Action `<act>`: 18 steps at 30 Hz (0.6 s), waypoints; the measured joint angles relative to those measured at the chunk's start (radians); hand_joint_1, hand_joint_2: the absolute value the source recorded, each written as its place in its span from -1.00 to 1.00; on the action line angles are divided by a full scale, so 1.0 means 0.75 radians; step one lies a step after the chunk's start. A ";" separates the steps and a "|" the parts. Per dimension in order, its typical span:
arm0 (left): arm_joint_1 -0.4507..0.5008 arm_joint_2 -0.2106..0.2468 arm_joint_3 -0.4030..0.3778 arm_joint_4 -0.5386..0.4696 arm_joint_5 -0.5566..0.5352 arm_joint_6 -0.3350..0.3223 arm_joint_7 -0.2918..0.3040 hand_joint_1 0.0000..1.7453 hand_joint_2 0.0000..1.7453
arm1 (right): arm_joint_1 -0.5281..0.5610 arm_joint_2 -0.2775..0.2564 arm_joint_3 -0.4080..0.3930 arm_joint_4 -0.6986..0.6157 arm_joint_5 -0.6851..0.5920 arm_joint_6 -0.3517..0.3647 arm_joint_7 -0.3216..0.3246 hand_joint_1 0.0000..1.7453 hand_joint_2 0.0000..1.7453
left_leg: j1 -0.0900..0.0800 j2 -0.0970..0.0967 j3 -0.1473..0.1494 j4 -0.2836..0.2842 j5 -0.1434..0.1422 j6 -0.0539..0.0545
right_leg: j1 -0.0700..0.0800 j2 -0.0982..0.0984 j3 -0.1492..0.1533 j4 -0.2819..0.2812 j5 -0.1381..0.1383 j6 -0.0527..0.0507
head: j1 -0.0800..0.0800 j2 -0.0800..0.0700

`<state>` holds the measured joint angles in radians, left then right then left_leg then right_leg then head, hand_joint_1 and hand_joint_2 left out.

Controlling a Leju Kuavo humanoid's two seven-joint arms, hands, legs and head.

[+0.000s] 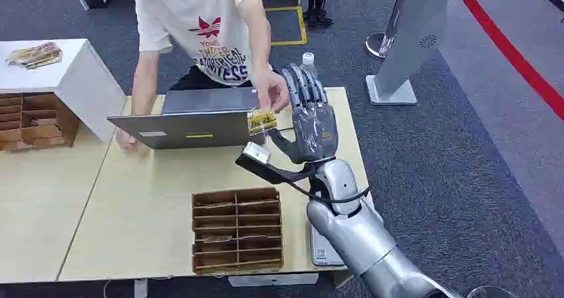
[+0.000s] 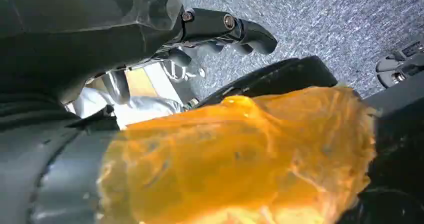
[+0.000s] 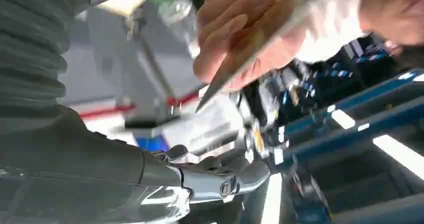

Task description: Pass the card to the sensor for recognition and then transmit it.

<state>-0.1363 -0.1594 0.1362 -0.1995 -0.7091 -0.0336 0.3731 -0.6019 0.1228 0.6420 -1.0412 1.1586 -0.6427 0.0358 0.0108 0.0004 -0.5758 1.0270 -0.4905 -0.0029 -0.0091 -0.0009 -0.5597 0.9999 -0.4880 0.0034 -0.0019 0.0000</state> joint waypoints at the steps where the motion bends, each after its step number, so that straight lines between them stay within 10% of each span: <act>1: -0.002 0.000 0.000 0.000 -0.001 -0.002 0.000 -1.00 -1.00 | -0.018 0.002 0.002 0.028 0.054 -0.010 0.018 -1.00 1.00 | 0.000 0.000 0.000 0.000 0.000 0.000 | 0.000 0.000 0.000 0.000 0.000 0.000 | 0.000 0.000; 15: -0.007 -0.001 0.000 0.000 -0.025 -0.010 -0.003 -1.00 -1.00 | -0.101 0.025 -0.012 0.193 0.327 -0.062 0.083 -0.94 1.00 | 0.000 0.000 0.001 0.000 0.000 0.000 | 0.000 0.000 0.000 0.001 0.000 0.000 | 0.000 0.000; 18: -0.007 -0.001 0.000 0.000 -0.029 -0.010 -0.004 -1.00 -1.00 | -0.101 0.025 -0.020 0.198 0.342 -0.062 0.086 0.40 1.00 | 0.000 0.000 0.001 0.000 0.000 0.000 | 0.000 0.000 0.000 0.001 0.000 0.000 | 0.000 0.000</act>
<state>-0.1417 -0.1598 0.1362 -0.1995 -0.7305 -0.0408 0.3704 -0.6780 0.1419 0.6272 -0.8930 1.4153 -0.6889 0.0999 0.0109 0.0004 -0.5754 1.0270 -0.4904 -0.0030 -0.0091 -0.0010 -0.5600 1.0004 -0.4880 0.0033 -0.0019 0.0000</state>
